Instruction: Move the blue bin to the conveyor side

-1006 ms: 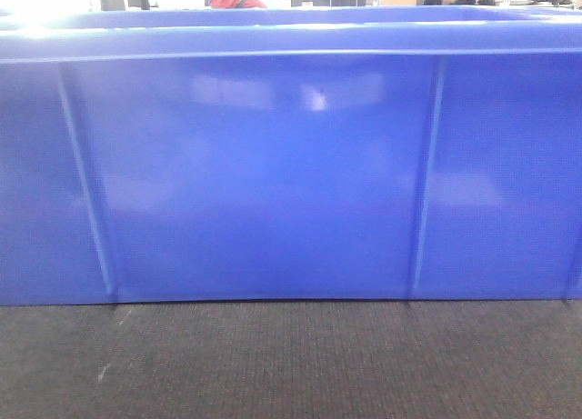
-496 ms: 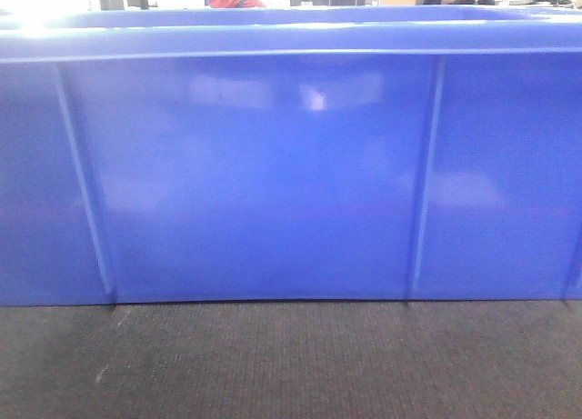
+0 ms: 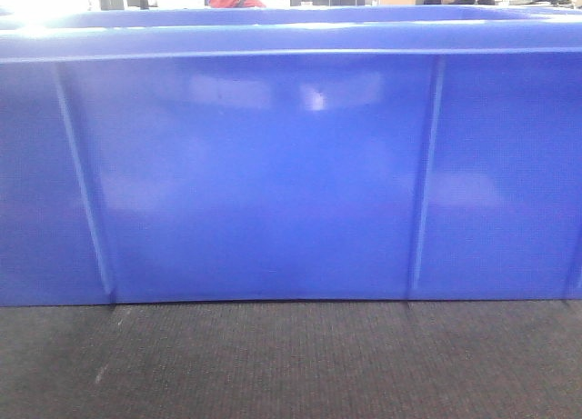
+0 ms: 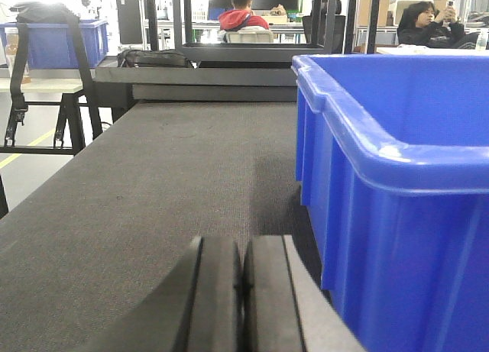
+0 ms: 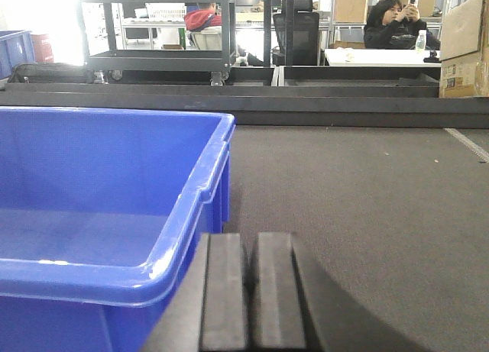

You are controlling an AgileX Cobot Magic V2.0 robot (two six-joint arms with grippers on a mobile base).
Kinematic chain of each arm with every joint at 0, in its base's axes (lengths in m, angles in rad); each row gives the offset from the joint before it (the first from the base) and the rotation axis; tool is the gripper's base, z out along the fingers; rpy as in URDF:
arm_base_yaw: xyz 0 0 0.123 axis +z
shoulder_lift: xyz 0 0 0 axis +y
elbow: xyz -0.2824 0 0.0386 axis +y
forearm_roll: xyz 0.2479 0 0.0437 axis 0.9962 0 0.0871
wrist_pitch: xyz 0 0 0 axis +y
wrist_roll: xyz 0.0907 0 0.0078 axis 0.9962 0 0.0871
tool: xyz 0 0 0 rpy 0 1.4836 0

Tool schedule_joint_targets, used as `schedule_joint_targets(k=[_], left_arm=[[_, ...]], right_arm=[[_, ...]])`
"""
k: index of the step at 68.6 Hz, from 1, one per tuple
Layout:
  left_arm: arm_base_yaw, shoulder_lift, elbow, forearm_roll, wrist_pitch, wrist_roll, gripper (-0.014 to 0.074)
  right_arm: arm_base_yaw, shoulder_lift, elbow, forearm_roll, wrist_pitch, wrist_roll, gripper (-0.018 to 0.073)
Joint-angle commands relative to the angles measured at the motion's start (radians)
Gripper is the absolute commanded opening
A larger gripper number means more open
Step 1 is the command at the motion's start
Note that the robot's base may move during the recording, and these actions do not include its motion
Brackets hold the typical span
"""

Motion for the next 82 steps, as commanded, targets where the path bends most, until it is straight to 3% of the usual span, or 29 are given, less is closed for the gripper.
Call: schedule_joint_targets(k=[1, 34, 47, 58, 73, 82], left_arm=[[0.004, -0.004, -0.001, -0.005, -0.021, 0.007, -0.0006], [0.004, -0.004, -0.001, -0.005, -0.021, 0.007, -0.0006], [0.004, -0.004, -0.001, -0.005, -0.021, 0.007, -0.0006], [0.004, -0.004, -0.001, -0.005, -0.021, 0.007, -0.0006], [0.004, -0.004, -0.001, -0.005, -0.021, 0.007, -0.0006], [0.004, -0.004, -0.001, -0.005, -0.021, 0.007, -0.0006]], right_arm=[[-0.006, -0.004, 0.001, -0.013, -0.023, 0.001, -0.0078], [-0.024, -0.004, 0.018, 0.011, -0.032, -0.002, -0.0078], [-0.138, -0.004, 0.14, 0.186, -0.168, -0.199, -0.0078], [-0.213, -0.026, 0.268, 0.236, -0.254, -0.203, -0.0078], [-0.235, -0.041, 0.409, 0.246, -0.45, -0.203, -0.0078], [-0.233, -0.041, 0.409, 0.246, -0.403, -0.203, -0.0078]])
